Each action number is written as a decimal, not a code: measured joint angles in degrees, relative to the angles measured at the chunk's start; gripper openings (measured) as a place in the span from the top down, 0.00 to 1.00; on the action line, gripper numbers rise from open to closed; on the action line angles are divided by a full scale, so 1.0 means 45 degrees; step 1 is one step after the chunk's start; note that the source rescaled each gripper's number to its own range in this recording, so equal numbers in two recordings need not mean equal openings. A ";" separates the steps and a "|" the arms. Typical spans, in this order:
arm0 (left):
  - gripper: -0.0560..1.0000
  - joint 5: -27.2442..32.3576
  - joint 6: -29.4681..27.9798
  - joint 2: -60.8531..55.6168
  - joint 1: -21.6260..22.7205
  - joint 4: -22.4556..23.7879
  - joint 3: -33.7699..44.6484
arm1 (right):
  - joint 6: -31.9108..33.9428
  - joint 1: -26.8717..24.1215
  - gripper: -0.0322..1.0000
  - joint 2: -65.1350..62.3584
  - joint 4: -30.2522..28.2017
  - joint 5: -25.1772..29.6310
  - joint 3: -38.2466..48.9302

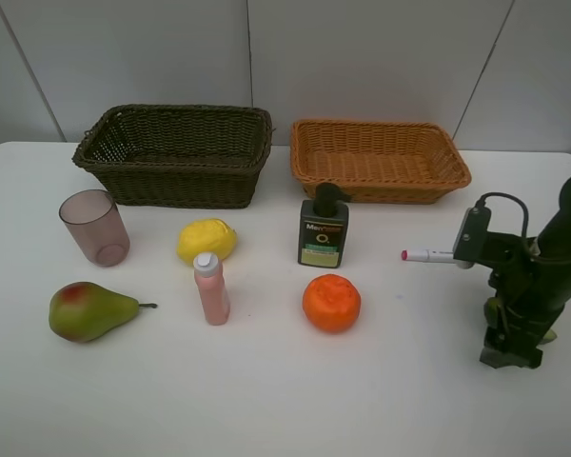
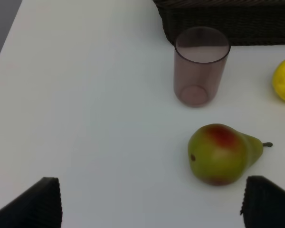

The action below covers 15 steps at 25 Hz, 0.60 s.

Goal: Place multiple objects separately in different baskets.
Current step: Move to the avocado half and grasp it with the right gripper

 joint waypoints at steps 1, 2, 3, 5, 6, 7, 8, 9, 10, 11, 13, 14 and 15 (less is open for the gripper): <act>0.00 0.0000 0.0000 0.0000 0.0000 0.0000 0.0000 | 0.0000 0.0000 0.03 0.0000 -0.0049 0.0072 0.0000; 0.00 0.0000 0.0000 0.0000 0.0000 0.0000 0.0000 | 0.0000 0.0000 0.03 0.0000 -0.0079 0.0132 0.0000; 0.00 0.0000 0.0000 0.0000 0.0000 0.0000 0.0000 | 0.0000 0.0000 0.04 0.0000 -0.0108 0.0172 0.0000; 0.00 0.0000 0.0000 0.0000 0.0000 0.0000 0.0000 | 0.0000 0.0000 0.09 0.0000 -0.0190 0.0235 0.0000; 0.00 0.0000 0.0000 0.0000 0.0000 0.0000 0.0000 | 0.0000 0.0000 0.14 0.0000 -0.0222 0.0233 0.0000; 0.00 0.0000 0.0000 0.0000 0.0000 0.0000 0.0000 | 0.0000 0.0000 0.20 0.0000 -0.0295 0.0233 0.0000; 0.00 0.0000 0.0000 0.0000 0.0000 0.0000 0.0000 | 0.0000 0.0000 0.29 0.0000 -0.0385 0.0233 0.0000; 0.00 0.0000 0.0000 0.0000 0.0000 0.0000 0.0000 | 0.0000 0.0000 0.37 0.0000 -0.0539 0.0233 0.0000; 0.00 0.0000 0.0000 0.0000 0.0000 0.0000 0.0000 | 0.0000 0.0000 0.46 0.0000 -0.0620 0.0265 0.0000; 0.00 0.0000 0.0000 0.0000 0.0000 0.0000 0.0000 | 0.0000 0.0000 0.47 0.0000 -0.0654 0.0298 0.0000; 0.00 0.0000 0.0000 0.0000 0.0000 0.0000 0.0000 | 0.0000 0.0000 0.47 0.0000 -0.0706 0.0392 0.0000; 0.00 0.0000 0.0000 0.0000 0.0000 0.0000 0.0000 | 0.0000 0.0000 0.47 0.0000 -0.0710 0.0435 0.0000; 0.00 0.0000 0.0000 0.0000 0.0000 0.0000 0.0000 | 0.0000 0.0000 0.47 0.0000 -0.0722 0.0527 0.0000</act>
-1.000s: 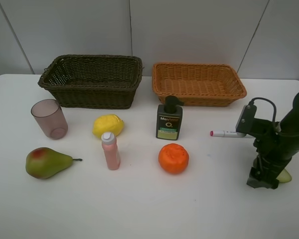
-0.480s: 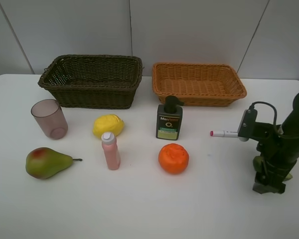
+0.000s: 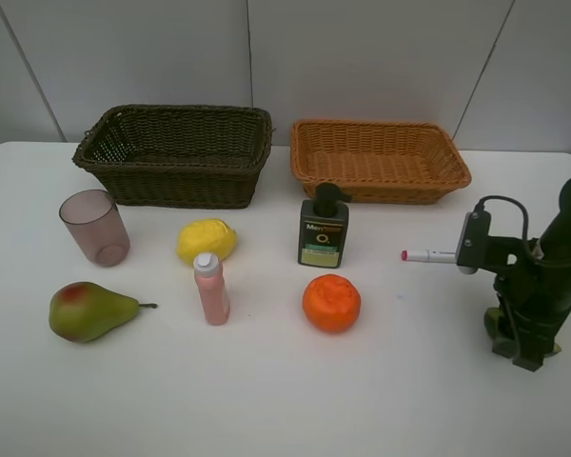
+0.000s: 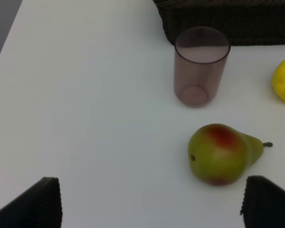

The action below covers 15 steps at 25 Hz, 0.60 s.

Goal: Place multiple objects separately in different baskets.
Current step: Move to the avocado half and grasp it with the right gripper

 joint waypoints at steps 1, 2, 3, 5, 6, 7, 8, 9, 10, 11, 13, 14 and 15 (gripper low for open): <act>0.00 0.0000 0.0000 0.0000 0.0000 0.0000 0.0000 | 0.0000 0.0000 0.47 0.0000 0.0012 0.0047 0.0000; 0.00 0.0000 0.0000 0.0000 0.0000 0.0000 0.0000 | 0.0000 0.0000 0.47 0.0000 0.0025 0.0062 0.0000; 0.00 0.0000 0.0000 0.0000 0.0000 0.0000 0.0000 | 0.0000 0.0000 0.47 0.0000 0.0025 0.0062 0.0000; 0.00 0.0000 0.0000 0.0000 0.0000 0.0000 0.0000 | 0.0000 0.0000 0.47 0.0000 0.0025 0.0048 0.0000; 0.00 0.0000 0.0000 0.0000 0.0000 0.0000 0.0000 | 0.0000 0.0000 0.47 0.0000 0.0037 0.0048 0.0000; 0.00 0.0000 0.0000 0.0000 0.0000 0.0000 0.0000 | 0.0000 0.0000 0.47 0.0000 0.0058 0.0035 0.0000; 0.00 0.0000 0.0000 0.0000 0.0000 0.0000 0.0000 | 0.0000 0.0000 0.47 0.0000 0.0083 -0.0002 0.0000; 0.00 0.0000 0.0000 0.0000 0.0000 0.0000 0.0000 | 0.0000 0.0000 0.47 0.0000 0.0095 -0.0011 0.0000; 0.00 0.0000 0.0000 0.0000 0.0000 0.0000 0.0000 | 0.0000 0.0000 0.47 0.0000 0.0093 -0.0044 0.0000; 0.00 0.0000 0.0000 0.0000 0.0000 0.0000 0.0000 | 0.0000 0.0000 0.47 0.0000 0.0119 -0.0068 0.0000; 0.00 0.0000 0.0000 0.0000 0.0000 0.0000 0.0000 | 0.0000 0.0000 0.47 -0.0012 0.0133 -0.0181 -0.0023; 0.00 0.0000 0.0000 0.0000 0.0000 0.0000 0.0000 | 0.0000 0.0000 0.47 -0.0027 0.0133 -0.0238 -0.0045; 0.00 0.0000 0.0000 0.0000 0.0000 0.0000 0.0000 | 0.0000 0.0000 0.47 -0.0105 0.0133 -0.0274 -0.0101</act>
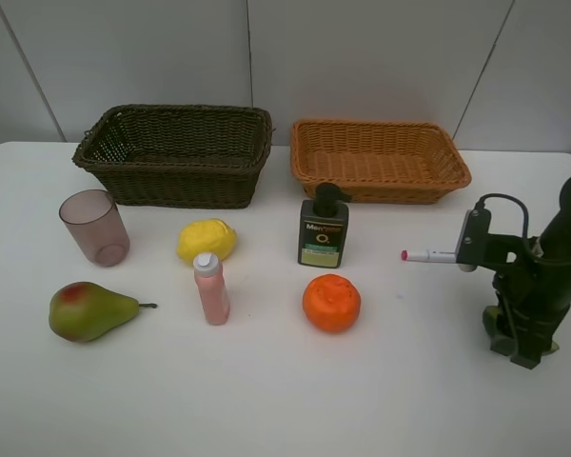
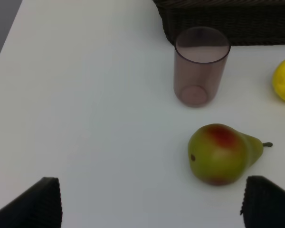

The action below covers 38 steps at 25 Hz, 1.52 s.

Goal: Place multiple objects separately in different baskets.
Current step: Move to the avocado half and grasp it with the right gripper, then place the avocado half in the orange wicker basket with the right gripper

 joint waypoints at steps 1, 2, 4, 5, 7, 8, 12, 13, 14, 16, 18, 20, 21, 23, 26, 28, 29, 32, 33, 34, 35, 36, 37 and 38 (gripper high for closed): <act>0.00 0.0000 0.0000 0.0000 0.0000 0.0000 0.0000 | 0.0000 0.0000 0.47 -0.0089 0.0000 0.0015 -0.0100; 0.00 0.0000 0.0000 0.0000 0.0000 0.0000 0.0000 | 0.0000 0.0000 0.47 -0.0258 0.0000 0.0015 -0.0230; 0.00 0.0000 0.0000 0.0000 0.0000 0.0000 0.0000 | 0.0000 0.0000 0.47 -0.0642 -0.0013 0.0129 -0.0520; 0.00 0.0000 0.0000 0.0000 0.0000 0.0000 0.0000 | 0.0000 0.0000 0.47 -0.0804 -0.0013 0.0252 -0.0699; 0.00 0.0000 0.0000 0.0000 0.0000 0.0000 0.0000 | 0.0000 0.0000 0.47 -0.1161 -0.0013 0.0549 -0.1085; 0.00 0.0000 0.0000 0.0000 0.0000 0.0000 0.0000 | 0.0000 0.0000 0.47 -0.1295 -0.0013 0.0624 -0.1318; 0.00 0.0000 0.0000 0.0000 0.0000 0.0000 0.0000 | 0.0000 0.0000 0.47 -0.1685 0.0323 0.0948 -0.2570; 0.00 0.0000 0.0000 0.0000 0.0000 0.0000 0.0000 | 0.0000 0.0000 0.47 -0.1702 0.0406 0.1012 -0.2963; 0.00 0.0000 0.0000 0.0000 0.0000 0.0000 0.0000 | 0.0000 0.0012 0.47 -0.1702 0.0429 0.1041 -0.3290; 0.00 0.0000 0.0000 0.0000 0.0000 0.0000 0.0000 | 0.0000 0.0012 0.47 -0.1702 0.0462 0.1026 -0.4096; 0.00 0.0000 0.0000 0.0000 0.0000 0.0000 0.0000 | 0.0000 0.0012 0.47 -0.1702 0.0523 0.0733 -0.4814; 0.00 0.0000 0.0000 0.0000 0.0000 0.0000 0.0000 | 0.0000 0.0012 0.47 -0.1647 0.0679 0.0441 -0.5551; 0.00 0.0000 0.0000 0.0000 0.0000 0.0000 0.0000 | 0.0000 0.0012 0.47 -0.1562 0.0829 0.0243 -0.5835; 0.00 0.0000 0.0000 0.0000 0.0000 0.0000 0.0000 | 0.0000 0.0012 0.47 -0.1289 0.1234 -0.0211 -0.6448; 0.00 0.0000 0.0000 0.0000 0.0000 0.0000 0.0000 | 0.0000 0.0012 0.47 -0.0602 0.1937 -0.0917 -0.7159; 0.00 0.0000 0.0000 0.0000 0.0000 0.0000 0.0000 | 0.0000 0.0012 0.47 0.0034 0.2368 -0.1301 -0.7670; 0.00 0.0000 0.0000 0.0000 0.0000 0.0000 0.0000 | 0.0000 0.0012 0.47 0.0367 0.2529 -0.1515 -0.7862; 0.00 0.0000 0.0000 0.0000 0.0000 0.0000 0.0000 | 0.0000 0.0012 0.47 0.1334 0.2865 -0.2284 -0.8361; 0.00 0.0000 0.0000 0.0000 0.0000 0.0000 0.0000 | 0.0000 0.0012 0.47 0.1617 0.2959 -0.2539 -0.8487; 0.00 0.0000 0.0000 0.0000 0.0000 0.0000 0.0000 | 0.0000 0.0012 0.47 0.1945 0.2987 -0.2855 -0.8569; 0.00 0.0000 0.0000 0.0000 0.0000 0.0000 0.0000 | 0.0000 0.0012 0.47 0.2276 0.3001 -0.3110 -0.8663; 0.00 0.0000 0.0000 0.0000 0.0000 0.0000 0.0000 | 0.0000 0.0012 0.47 0.2592 0.3011 -0.3397 -0.8720; 0.00 0.0000 0.0000 0.0000 0.0000 0.0000 0.0000 | 0.0000 0.0012 0.47 0.2853 0.3026 -0.3583 -0.8784; 0.00 0.0000 0.0000 0.0000 0.0000 0.0000 0.0000 | 0.0000 0.0012 0.47 0.3144 0.3099 -0.3877 -0.8798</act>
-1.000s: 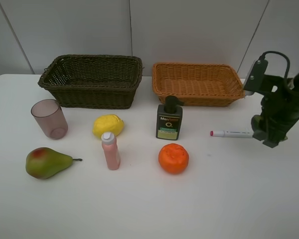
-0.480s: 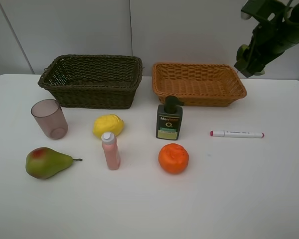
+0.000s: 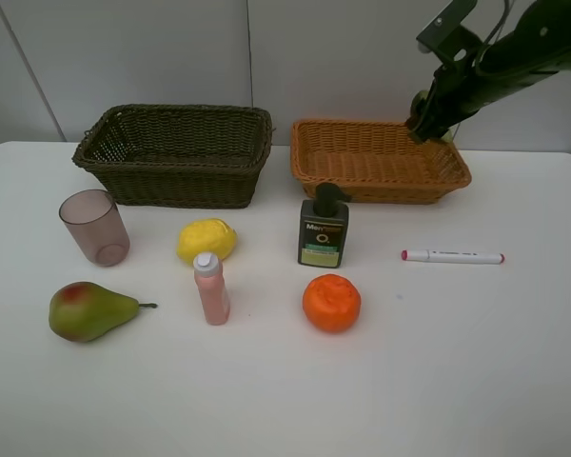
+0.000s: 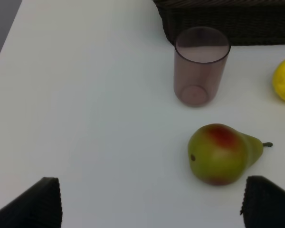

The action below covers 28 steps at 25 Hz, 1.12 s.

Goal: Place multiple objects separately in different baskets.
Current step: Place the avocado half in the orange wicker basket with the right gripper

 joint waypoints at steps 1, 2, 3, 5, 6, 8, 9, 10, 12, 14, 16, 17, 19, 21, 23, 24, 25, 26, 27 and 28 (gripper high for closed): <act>0.00 0.0000 0.0000 0.0000 0.0000 0.0000 0.0000 | 0.0000 0.0000 0.47 0.0267 0.0000 -0.0258 0.0000; 0.00 0.0000 0.0000 0.0000 0.0000 0.0000 0.0000 | 0.0000 0.0000 0.47 0.0479 0.0000 -0.0509 0.0000; 0.00 0.0000 0.0000 0.0000 0.0000 0.0000 0.0000 | 0.0000 0.0000 0.47 0.0723 0.0000 -0.0843 0.0000; 0.00 0.0000 0.0000 0.0000 0.0000 0.0000 0.0000 | 0.0000 0.0000 0.47 0.1145 0.0000 -0.1468 0.0000; 0.00 0.0000 0.0000 0.0000 0.0000 0.0000 0.0000 | 0.0000 0.0000 0.47 0.1289 0.0000 -0.1724 0.0000; 0.00 0.0000 0.0000 0.0000 0.0000 0.0000 0.0000 | 0.0000 0.0000 0.47 0.1597 0.0000 -0.2190 0.0000; 0.00 0.0000 0.0000 0.0000 0.0000 0.0000 0.0000 | 0.0000 0.0000 0.47 0.1702 0.0000 -0.2300 0.0000; 0.00 0.0000 0.0000 0.0000 0.0000 0.0000 0.0000 | 0.0000 0.0000 0.47 0.1812 0.0000 -0.2377 0.0000; 0.00 0.0000 0.0000 0.0000 0.0000 0.0000 0.0000 | 0.0000 0.0000 0.47 0.1981 0.0000 -0.2387 0.0000; 0.00 0.0000 0.0000 0.0000 0.0000 0.0000 0.0000 | 0.0000 -0.0011 0.47 0.2061 0.0000 -0.2389 0.0000; 0.00 0.0000 0.0000 0.0000 0.0000 0.0000 0.0000 | 0.0000 -0.0011 0.47 0.2097 0.0000 -0.2433 0.0000; 0.00 0.0000 0.0000 0.0000 0.0000 0.0000 0.0000 | 0.0000 -0.0011 0.47 0.2097 0.0000 -0.2463 0.0000; 0.00 0.0000 0.0000 0.0000 0.0000 0.0010 0.0000 | 0.0000 -0.0011 0.47 0.2097 0.0000 -0.2571 0.0000; 0.00 0.0000 0.0000 0.0000 0.0000 0.0010 0.0000 | 0.0000 -0.0011 0.47 0.2097 0.0000 -0.2636 0.0000; 0.00 0.0000 0.0000 0.0000 0.0000 0.0010 0.0000 | 0.0000 -0.0011 0.47 0.2097 0.0000 -0.2687 0.0000; 0.00 0.0000 0.0000 0.0000 0.0000 0.0010 0.0000 | 0.0000 -0.0011 0.47 0.2097 0.0000 -0.2687 0.0000; 0.00 0.0000 0.0000 0.0000 0.0000 0.0010 0.0000 | 0.0000 -0.0011 0.47 0.2097 0.0000 -0.2696 0.0000; 0.00 0.0000 0.0000 0.0000 0.0000 0.0010 0.0000 | 0.0000 -0.0011 0.47 0.2097 0.0000 -0.2775 0.0000; 0.00 0.0000 0.0000 0.0000 0.0000 0.0010 0.0000 | 0.0000 -0.0011 0.45 0.2097 0.0000 -0.2775 0.0000; 0.00 0.0000 0.0000 0.0000 0.0000 0.0010 0.0000 | 0.0000 -0.0011 0.38 0.2097 0.0000 -0.2775 0.0000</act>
